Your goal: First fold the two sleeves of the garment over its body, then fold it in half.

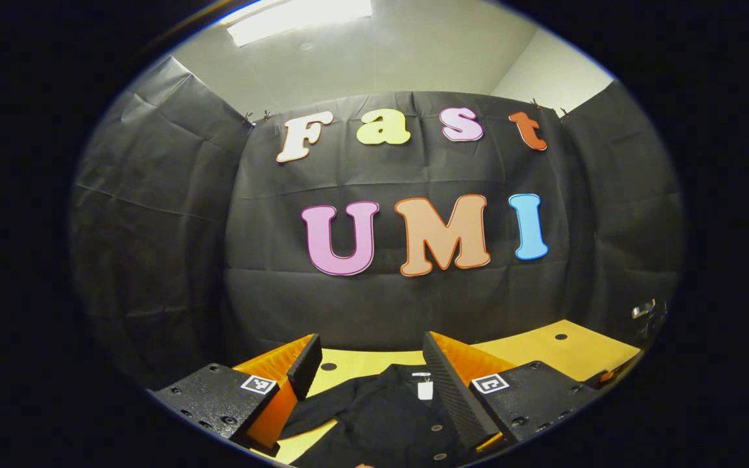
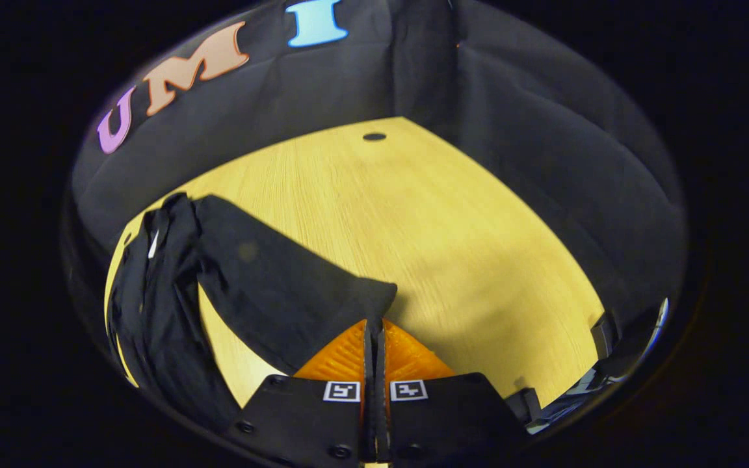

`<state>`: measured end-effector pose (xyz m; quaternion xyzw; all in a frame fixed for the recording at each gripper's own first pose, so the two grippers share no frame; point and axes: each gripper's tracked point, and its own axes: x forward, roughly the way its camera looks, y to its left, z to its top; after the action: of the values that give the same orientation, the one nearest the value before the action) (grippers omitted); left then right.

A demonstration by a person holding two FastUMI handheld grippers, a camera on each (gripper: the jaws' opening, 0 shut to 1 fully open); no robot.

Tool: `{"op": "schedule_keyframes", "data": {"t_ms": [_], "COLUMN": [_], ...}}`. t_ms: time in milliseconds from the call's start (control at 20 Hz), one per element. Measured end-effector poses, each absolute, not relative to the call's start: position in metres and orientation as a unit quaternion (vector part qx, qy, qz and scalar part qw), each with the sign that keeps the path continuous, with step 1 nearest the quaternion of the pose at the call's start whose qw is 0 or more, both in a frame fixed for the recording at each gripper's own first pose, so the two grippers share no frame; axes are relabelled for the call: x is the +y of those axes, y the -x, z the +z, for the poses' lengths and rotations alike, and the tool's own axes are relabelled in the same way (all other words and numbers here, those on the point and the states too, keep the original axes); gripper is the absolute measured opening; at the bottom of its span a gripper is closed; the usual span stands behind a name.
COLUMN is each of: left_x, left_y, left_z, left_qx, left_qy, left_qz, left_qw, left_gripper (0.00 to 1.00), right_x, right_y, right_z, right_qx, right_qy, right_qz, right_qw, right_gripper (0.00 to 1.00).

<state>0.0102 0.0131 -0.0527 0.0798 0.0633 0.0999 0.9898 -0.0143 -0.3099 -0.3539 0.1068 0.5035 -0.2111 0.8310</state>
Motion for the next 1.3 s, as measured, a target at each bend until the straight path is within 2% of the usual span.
{"op": "schedule_keyframes", "data": {"t_ms": [250,650,950,1300], "left_x": [0.052,0.114,0.150,0.203], "left_y": [-0.001,0.019,0.038,0.058], "left_z": [-0.047,-0.043,-0.043,-0.053], "left_qx": [0.061,0.058,0.060,0.079], "left_qy": [-0.071,-0.062,-0.056,-0.063], "left_qz": [0.114,0.151,0.166,0.155], "left_qw": [0.989,0.985,0.983,0.983], "left_gripper": [0.92,0.92,0.92,0.93], "right_x": [-0.275,-0.183,-0.112,-0.027], "right_y": [-0.032,-0.102,-0.133,-0.154], "right_z": [-0.316,-0.265,-0.238,-0.237], "right_qx": [0.459,0.380,0.347,0.328], "right_qy": [-0.089,-0.053,-0.044,-0.022], "right_qz": [-0.203,-0.137,-0.090,-0.054], "right_qw": [0.860,0.913,0.932,0.943], "right_gripper": [0.03,0.02,0.02,0.02]}}
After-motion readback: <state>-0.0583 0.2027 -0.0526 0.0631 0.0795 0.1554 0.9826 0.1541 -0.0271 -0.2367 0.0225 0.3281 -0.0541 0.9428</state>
